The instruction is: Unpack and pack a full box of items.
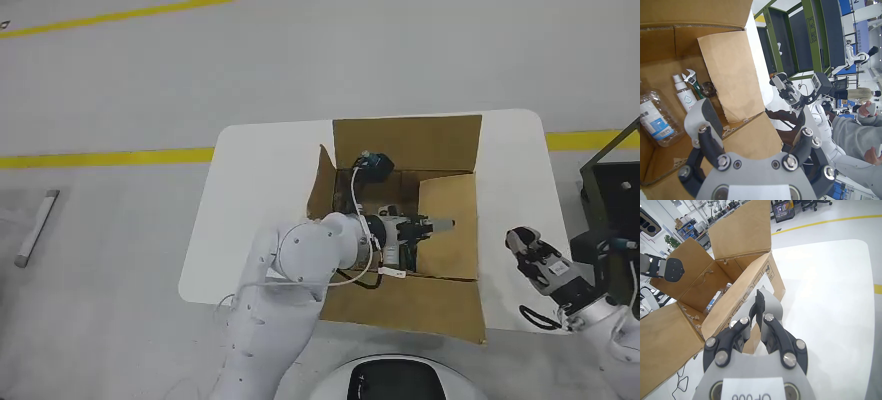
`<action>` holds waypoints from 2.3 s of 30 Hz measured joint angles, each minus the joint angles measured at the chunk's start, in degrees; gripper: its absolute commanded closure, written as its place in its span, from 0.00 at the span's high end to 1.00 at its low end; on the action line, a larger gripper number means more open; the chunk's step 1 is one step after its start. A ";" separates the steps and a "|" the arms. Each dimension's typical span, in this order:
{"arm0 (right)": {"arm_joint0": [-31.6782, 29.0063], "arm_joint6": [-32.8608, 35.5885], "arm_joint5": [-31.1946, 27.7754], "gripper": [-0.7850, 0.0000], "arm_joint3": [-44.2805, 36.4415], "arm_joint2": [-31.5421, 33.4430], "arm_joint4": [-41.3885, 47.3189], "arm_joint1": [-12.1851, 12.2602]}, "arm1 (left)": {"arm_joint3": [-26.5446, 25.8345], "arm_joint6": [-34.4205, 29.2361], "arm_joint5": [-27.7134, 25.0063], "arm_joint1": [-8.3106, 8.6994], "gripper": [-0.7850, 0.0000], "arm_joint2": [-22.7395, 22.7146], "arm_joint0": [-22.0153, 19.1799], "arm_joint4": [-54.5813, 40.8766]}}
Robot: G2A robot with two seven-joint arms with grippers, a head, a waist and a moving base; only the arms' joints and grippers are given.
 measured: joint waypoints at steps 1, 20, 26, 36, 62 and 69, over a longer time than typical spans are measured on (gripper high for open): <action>-0.07 0.10 -0.12 0.00 -0.19 0.10 -0.05 0.00 | -0.01 0.00 0.01 0.00 1.00 0.00 0.00 0.01; 1.58 1.68 -0.36 0.00 0.11 -2.54 -1.89 -0.30 | 6.98 14.50 3.62 -0.75 1.00 5.56 2.86 -1.46; 1.13 1.95 -0.25 0.00 -0.05 -2.61 -2.63 -0.35 | 11.56 16.21 4.49 -0.73 1.00 6.62 2.35 0.56; 1.38 2.06 0.59 0.00 0.70 -5.41 -4.81 -0.63 | 15.53 17.93 7.86 -1.12 1.00 6.60 3.41 -4.59; 3.02 2.83 0.01 0.08 2.03 -7.52 -4.57 -0.88 | 14.91 15.68 8.94 -1.09 1.00 5.07 2.42 -17.52; 1.16 2.56 5.87 0.99 1.55 -2.30 2.11 -1.04 | 10.05 15.80 8.99 -1.42 1.00 5.52 0.54 -22.58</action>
